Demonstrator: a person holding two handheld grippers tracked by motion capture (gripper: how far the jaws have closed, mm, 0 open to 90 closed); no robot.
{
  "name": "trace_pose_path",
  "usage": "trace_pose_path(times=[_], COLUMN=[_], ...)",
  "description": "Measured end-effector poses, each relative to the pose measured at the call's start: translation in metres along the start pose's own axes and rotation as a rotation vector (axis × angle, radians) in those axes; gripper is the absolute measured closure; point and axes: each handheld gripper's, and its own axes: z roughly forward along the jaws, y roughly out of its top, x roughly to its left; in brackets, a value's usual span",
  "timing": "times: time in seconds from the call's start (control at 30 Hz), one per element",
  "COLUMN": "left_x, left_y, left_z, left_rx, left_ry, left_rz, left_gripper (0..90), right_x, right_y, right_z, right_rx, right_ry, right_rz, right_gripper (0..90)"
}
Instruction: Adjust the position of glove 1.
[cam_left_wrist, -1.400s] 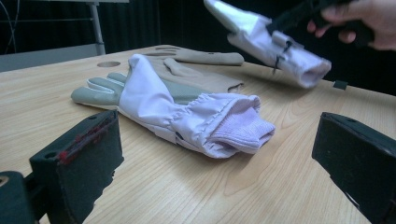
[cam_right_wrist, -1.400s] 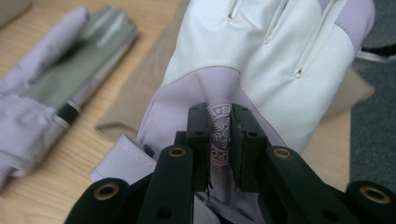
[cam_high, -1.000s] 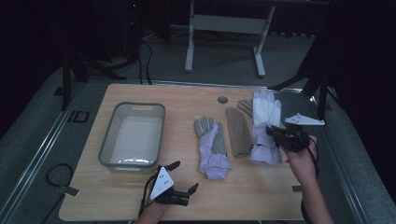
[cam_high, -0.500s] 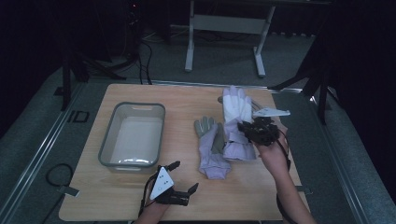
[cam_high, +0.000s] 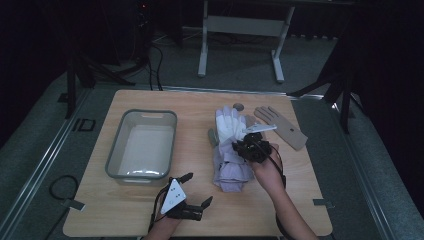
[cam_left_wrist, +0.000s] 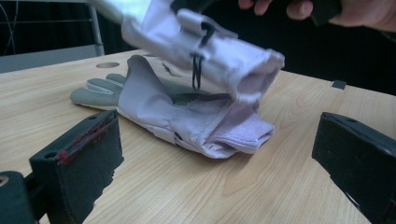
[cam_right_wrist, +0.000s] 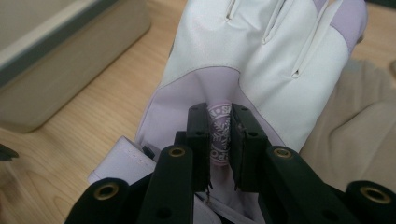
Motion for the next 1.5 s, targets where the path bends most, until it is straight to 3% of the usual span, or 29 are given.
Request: trace_pose_path(times=[0.33, 0.5, 0.63, 0.8, 0.83, 0.93, 1.07, 1.13, 1.27, 1.37, 1.5], left_x=[0.0, 0.0, 0.0, 0.0, 0.0, 0.0, -0.003, -0.004, -0.002, 0.002, 0.004], left_y=[0.0, 0.0, 0.0, 0.0, 0.0, 0.0, 0.002, 0.004, 0.011, 0.017, 0.024], left_z=[0.0, 0.0, 0.0, 0.0, 0.0, 0.001, 0.003, 0.003, 0.004, 0.006, 0.009], left_rx=[-0.001, -0.001, -0.001, 0.0, 0.0, 0.01, 0.044, 0.064, 0.08, 0.109, 0.133], left_ry=[0.001, 0.004, 0.007, 0.006, 0.007, 0.02, 0.052, 0.073, 0.111, 0.132, 0.143], left_rz=[-0.003, -0.002, -0.003, -0.006, -0.011, -0.01, -0.013, -0.013, -0.04, -0.07, -0.085], left_gripper=[1.7, 1.7, 1.7, 1.7, 1.7, 1.7, 1.7, 1.7, 1.7, 1.7, 1.7], right_x=[0.0, -0.001, 0.001, 0.001, 0.0, -0.003, -0.006, -0.008, -0.012, -0.017, -0.026], right_y=[-0.013, -0.022, -0.026, -0.028, -0.027, -0.025, -0.025, -0.025, -0.027, -0.03, -0.035], right_z=[0.032, 0.046, 0.053, 0.056, 0.054, 0.045, 0.039, 0.033, 0.021, 0.013, 0.007], right_rx=[0.056, 0.074, 0.081, 0.077, 0.067, 0.034, 0.005, -0.007, -0.037, -0.107, -0.145], right_ry=[-0.035, -0.024, -0.044, -0.024, -0.011, 0.027, 0.036, 0.063, 0.066, 0.06, 0.049], right_rz=[0.006, 0.028, 0.013, 0.017, 0.021, 0.009, 0.009, 0.012, -0.014, -0.029, -0.049], right_gripper=[78.4, 77.3, 77.0, 72.9, 70.5, 49.4, 32.2, 19.5, 11.4, 12.8, 13.7])
